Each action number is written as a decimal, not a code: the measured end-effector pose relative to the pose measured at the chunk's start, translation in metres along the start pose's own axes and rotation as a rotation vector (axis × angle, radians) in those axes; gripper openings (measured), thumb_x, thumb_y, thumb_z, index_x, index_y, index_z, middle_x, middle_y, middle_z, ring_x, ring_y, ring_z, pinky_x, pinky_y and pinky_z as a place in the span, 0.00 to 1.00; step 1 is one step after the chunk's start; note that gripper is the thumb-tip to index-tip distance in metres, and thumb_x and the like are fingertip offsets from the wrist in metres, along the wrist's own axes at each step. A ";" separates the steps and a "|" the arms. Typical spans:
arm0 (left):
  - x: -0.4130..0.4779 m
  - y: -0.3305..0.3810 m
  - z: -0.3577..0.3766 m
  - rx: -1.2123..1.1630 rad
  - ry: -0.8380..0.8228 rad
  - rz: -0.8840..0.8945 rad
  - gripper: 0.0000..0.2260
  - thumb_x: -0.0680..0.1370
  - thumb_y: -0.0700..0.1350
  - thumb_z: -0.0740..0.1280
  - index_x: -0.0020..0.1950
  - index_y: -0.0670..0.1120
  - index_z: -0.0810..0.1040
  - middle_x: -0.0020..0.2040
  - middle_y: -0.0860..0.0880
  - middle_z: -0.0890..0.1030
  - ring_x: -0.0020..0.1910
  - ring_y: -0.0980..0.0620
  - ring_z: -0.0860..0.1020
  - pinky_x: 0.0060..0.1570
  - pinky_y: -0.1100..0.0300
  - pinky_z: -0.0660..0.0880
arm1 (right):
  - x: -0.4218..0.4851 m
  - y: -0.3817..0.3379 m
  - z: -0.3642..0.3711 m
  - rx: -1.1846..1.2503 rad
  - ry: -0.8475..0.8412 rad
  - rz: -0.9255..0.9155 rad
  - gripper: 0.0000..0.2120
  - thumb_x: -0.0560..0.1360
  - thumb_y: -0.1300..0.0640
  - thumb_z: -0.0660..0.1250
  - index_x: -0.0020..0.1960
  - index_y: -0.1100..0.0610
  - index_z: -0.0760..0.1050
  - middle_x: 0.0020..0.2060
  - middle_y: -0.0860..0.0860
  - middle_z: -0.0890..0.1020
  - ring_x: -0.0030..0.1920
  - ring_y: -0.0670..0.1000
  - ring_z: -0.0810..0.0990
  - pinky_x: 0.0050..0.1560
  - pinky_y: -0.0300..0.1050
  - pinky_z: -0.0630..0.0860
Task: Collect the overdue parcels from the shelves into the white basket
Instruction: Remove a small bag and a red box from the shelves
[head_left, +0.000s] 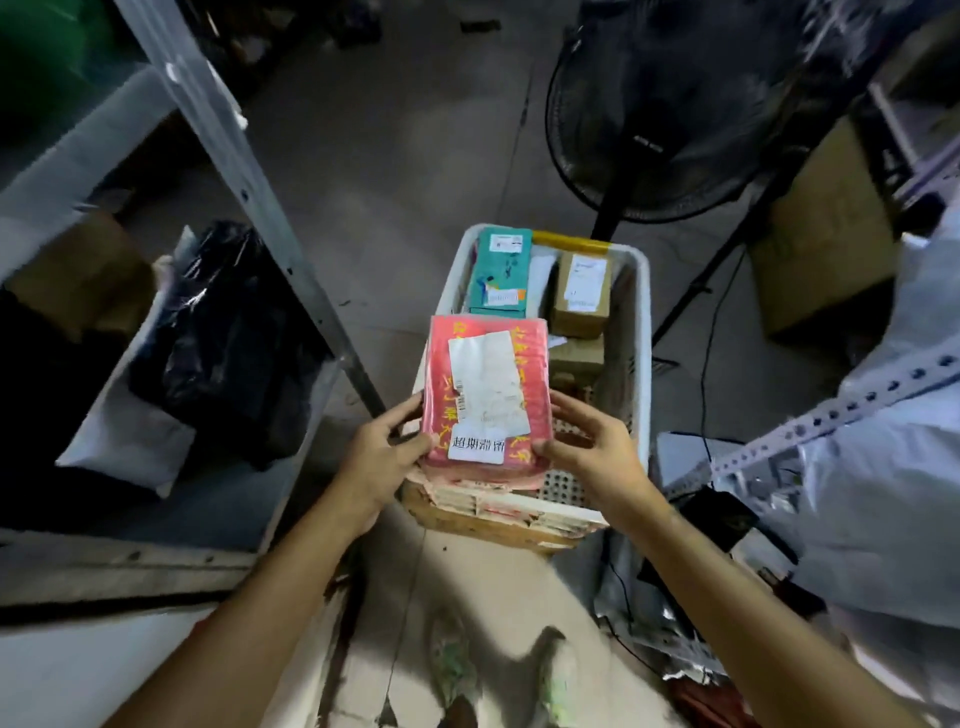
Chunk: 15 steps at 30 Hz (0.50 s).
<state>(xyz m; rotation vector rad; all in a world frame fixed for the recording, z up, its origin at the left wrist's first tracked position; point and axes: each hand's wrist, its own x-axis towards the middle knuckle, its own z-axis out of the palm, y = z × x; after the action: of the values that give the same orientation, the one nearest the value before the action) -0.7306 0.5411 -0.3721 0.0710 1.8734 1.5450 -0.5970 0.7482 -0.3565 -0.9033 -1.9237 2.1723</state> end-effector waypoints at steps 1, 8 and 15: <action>0.014 -0.004 0.001 -0.002 -0.012 -0.016 0.26 0.78 0.37 0.70 0.73 0.55 0.71 0.58 0.48 0.84 0.52 0.50 0.84 0.49 0.53 0.81 | 0.011 0.006 -0.002 -0.005 0.006 0.005 0.29 0.71 0.71 0.73 0.69 0.52 0.74 0.56 0.47 0.83 0.53 0.46 0.84 0.44 0.39 0.80; 0.091 -0.039 0.016 -0.006 -0.076 -0.110 0.29 0.77 0.34 0.70 0.75 0.51 0.69 0.56 0.54 0.83 0.50 0.57 0.84 0.41 0.67 0.79 | 0.084 0.064 -0.021 -0.030 0.045 0.042 0.30 0.70 0.70 0.74 0.69 0.52 0.75 0.59 0.45 0.82 0.59 0.46 0.81 0.53 0.44 0.81; 0.142 -0.082 0.021 0.020 -0.055 -0.184 0.30 0.76 0.34 0.70 0.75 0.53 0.69 0.63 0.47 0.81 0.55 0.56 0.82 0.40 0.69 0.79 | 0.132 0.123 -0.025 -0.004 0.045 0.106 0.30 0.70 0.71 0.73 0.65 0.47 0.75 0.59 0.45 0.81 0.62 0.48 0.79 0.58 0.51 0.80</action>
<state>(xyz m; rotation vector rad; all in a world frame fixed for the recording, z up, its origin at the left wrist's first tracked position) -0.7957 0.6004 -0.5126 -0.0483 1.7995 1.3858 -0.6562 0.8050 -0.5194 -1.0680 -1.9018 2.1851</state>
